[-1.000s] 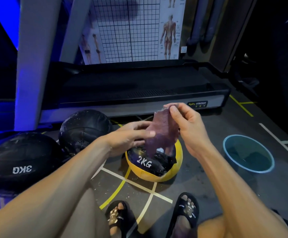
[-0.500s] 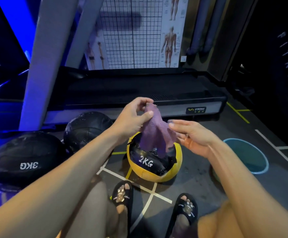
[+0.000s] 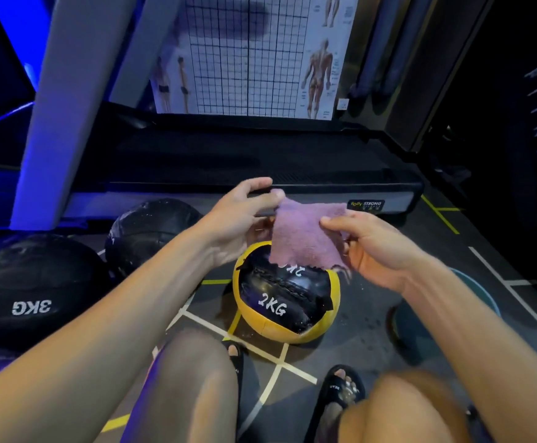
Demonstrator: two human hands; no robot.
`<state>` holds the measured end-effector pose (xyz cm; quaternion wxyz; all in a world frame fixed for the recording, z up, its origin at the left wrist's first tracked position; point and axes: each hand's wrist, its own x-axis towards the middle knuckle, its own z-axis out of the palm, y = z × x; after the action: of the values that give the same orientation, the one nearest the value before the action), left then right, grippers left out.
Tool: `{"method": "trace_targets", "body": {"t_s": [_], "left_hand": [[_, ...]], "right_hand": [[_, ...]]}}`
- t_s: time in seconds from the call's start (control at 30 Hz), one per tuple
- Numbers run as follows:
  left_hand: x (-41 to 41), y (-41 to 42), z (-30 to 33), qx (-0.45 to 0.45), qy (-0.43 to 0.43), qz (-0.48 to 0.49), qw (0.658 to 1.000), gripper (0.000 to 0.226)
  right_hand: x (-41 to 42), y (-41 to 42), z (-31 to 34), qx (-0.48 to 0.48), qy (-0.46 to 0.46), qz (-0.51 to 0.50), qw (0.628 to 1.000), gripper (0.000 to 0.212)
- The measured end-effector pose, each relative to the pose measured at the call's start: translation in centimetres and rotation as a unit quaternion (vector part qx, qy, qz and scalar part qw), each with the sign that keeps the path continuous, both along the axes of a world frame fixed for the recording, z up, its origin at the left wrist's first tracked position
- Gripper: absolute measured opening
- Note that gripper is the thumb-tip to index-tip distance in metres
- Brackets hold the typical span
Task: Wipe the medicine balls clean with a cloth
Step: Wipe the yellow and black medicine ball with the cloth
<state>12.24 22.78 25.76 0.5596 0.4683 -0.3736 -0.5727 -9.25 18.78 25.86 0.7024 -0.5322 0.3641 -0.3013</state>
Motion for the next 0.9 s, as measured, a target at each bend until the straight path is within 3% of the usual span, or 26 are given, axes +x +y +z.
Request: {"method": "trace_targets", "body": {"t_s": [0.13,0.3,0.43,0.6,0.73,0.8,0.83,0.9], "left_hand": [[0.9,-1.0,-1.7,-0.019,-0.015,-0.064,0.998,0.083],[2.8,-3.8,-3.1,-0.169,0.001,-0.056,0.984,0.093],[3.4,-6.4,-6.2,-0.145,-0.078,-0.037,0.986,0.089],[3.3,-9.9,-12.7,-0.084,-0.141,-0.002,0.986,0.067],[2.9,-10.9,-18.5,0.001,-0.186,-0.121,0.975,0.045],[3.4,-11.0,-22.0,0.003,-0.322,-0.149,0.935,0.032],[4.0,-11.1,-24.0,-0.02,-0.431,-0.146,0.89,0.03],[4.8,-11.1,-27.4,-0.082,-0.617,-0.159,0.767,0.04]], "right_hand": [[0.5,-1.4,-1.3,0.011,0.009,0.001,1.0,0.027],[0.3,-4.7,-2.6,-0.114,-0.068,-0.005,0.991,0.025],[0.6,-7.3,-5.4,-0.139,-0.013,0.016,0.99,0.052],[0.6,-10.0,-12.4,0.044,-0.028,0.003,0.999,0.041],[-0.2,-10.7,-19.5,0.002,0.12,-0.03,0.992,0.039],[-1.1,-10.8,-22.0,0.018,0.144,-0.078,0.986,0.033],[-1.6,-11.0,-23.1,0.026,0.14,-0.112,0.984,0.031],[-2.8,-11.6,-24.9,0.024,0.118,-0.197,0.973,0.029]]}}
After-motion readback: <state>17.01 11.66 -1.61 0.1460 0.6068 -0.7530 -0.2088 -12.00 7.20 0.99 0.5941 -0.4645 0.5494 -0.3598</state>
